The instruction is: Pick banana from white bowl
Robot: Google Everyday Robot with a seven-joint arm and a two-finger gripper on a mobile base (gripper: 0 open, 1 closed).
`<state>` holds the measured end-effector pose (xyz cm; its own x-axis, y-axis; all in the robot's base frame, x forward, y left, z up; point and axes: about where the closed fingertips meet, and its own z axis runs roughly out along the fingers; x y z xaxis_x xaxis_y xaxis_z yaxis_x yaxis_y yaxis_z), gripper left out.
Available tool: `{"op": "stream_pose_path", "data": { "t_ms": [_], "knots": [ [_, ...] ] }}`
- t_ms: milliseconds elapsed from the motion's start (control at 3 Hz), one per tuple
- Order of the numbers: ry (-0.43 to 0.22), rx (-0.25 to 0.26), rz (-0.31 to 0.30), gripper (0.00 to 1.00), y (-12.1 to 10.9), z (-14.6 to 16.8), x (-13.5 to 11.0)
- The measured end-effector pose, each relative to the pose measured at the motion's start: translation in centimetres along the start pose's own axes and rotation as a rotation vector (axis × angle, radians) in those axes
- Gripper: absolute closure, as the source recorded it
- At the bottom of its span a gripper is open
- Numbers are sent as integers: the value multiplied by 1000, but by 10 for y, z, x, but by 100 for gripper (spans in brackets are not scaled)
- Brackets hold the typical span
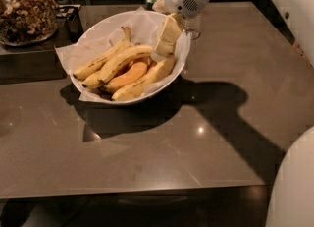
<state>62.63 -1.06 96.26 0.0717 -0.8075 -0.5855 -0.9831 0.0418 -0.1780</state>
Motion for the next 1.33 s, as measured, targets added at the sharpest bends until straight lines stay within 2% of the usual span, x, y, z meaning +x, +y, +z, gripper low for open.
{"op": "stream_pose_path", "data": {
  "t_ms": [333, 667, 1000, 1333],
  "knots": [
    [0, -1, 1, 9, 0, 1, 0],
    [0, -1, 1, 27, 0, 1, 0],
    [0, -2, 1, 24, 0, 1, 0],
    [-6, -24, 8, 20, -1, 10, 1]
  ]
}}
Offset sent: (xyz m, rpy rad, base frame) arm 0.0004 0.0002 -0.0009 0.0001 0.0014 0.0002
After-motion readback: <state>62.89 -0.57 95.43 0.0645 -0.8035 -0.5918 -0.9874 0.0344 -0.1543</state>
